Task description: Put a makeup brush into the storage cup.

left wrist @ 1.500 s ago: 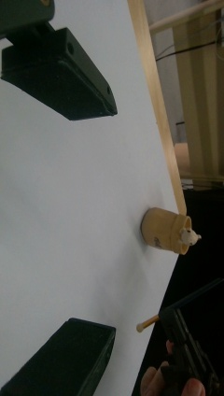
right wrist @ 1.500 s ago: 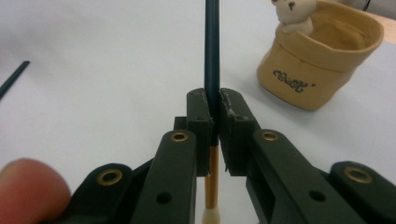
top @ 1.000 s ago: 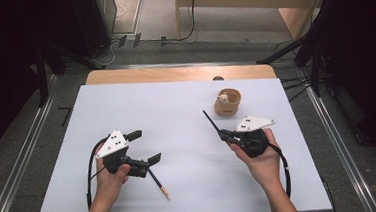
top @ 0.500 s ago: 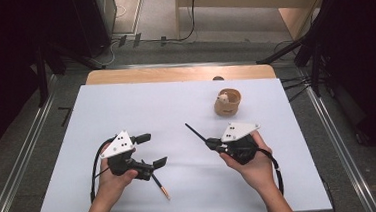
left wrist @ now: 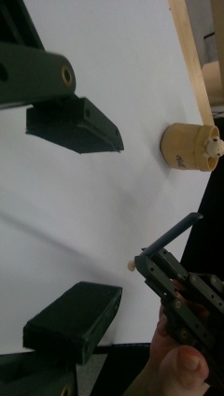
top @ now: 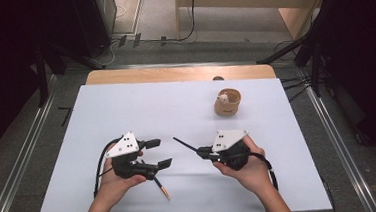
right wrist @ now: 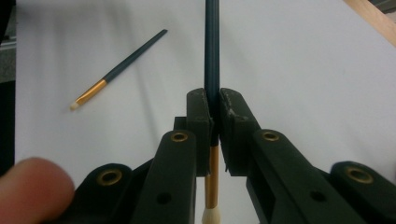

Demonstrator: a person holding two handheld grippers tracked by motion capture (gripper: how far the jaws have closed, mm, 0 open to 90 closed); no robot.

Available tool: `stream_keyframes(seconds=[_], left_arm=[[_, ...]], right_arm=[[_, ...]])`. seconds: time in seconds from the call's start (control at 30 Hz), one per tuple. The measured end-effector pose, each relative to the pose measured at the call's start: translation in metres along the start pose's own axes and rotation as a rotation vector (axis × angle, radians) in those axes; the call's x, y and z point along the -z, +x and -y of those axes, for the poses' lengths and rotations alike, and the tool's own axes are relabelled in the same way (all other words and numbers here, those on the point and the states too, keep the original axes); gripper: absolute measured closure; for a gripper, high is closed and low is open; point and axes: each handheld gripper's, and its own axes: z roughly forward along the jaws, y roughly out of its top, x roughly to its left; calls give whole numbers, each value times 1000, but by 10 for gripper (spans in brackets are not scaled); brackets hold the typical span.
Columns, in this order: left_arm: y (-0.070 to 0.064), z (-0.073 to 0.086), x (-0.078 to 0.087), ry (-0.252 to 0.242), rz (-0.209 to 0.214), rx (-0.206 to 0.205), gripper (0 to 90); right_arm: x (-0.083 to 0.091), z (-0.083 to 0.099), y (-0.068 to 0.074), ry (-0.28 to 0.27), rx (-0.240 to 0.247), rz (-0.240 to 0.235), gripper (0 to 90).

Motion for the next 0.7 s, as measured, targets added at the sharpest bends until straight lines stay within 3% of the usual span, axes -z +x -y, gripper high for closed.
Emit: stream_keyframes(seconds=[0.1,0.5,0.7], left_arm=[[0,0,0,8,20,-1,369],[-1,-2,-7,85,147,-8,494],[-1,-3,-9,115,171,-14,565]], right_arm=[[-2,-2,4,9,27,-16,850],[-10,-6,13,49,107,-72,849],[-14,-8,17,73,131,-94,849]])
